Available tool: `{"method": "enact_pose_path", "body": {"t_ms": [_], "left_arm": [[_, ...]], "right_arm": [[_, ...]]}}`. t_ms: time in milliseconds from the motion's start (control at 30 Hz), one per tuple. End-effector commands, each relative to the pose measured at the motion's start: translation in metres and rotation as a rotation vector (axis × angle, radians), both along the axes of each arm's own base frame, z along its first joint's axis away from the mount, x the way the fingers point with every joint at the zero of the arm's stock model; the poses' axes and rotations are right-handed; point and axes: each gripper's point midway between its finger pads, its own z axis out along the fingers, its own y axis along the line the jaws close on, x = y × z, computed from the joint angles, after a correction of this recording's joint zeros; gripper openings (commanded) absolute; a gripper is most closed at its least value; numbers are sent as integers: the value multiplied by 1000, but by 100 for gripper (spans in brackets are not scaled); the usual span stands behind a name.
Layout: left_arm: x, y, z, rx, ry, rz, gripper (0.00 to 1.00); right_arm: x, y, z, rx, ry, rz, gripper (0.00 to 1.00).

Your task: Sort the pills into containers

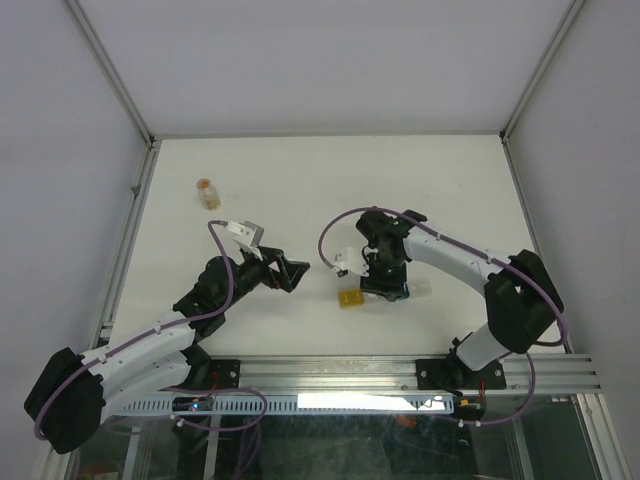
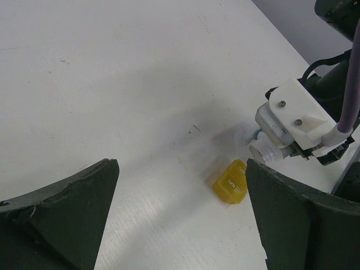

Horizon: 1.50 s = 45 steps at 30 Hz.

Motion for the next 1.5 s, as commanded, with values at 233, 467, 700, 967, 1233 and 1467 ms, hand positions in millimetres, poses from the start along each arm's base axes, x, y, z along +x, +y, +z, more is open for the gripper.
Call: {"method": "enact_pose_path", "body": {"t_ms": [233,467,700,967,1233,1467], "left_arm": [[5,9,11,-7,-59,42,99],[5,10,10,-6,-59,44,99],[5,11,10,-7,-60,49,99],[5,12,11,-8,-65,54,99],[4,13,11,-8,-66,57,99],[4,15,13,-11,-71,63,99]], "right_arm": [[5,3,11,-58,-10,2,0],[6,5,10,-85,-1,8,0],[6,6,9,-111,9,11,0],[4,10,9,-141,16,34,0],[4,10,9,-169,19,37,0],[4,10,10,-203,15,43,0]]}}
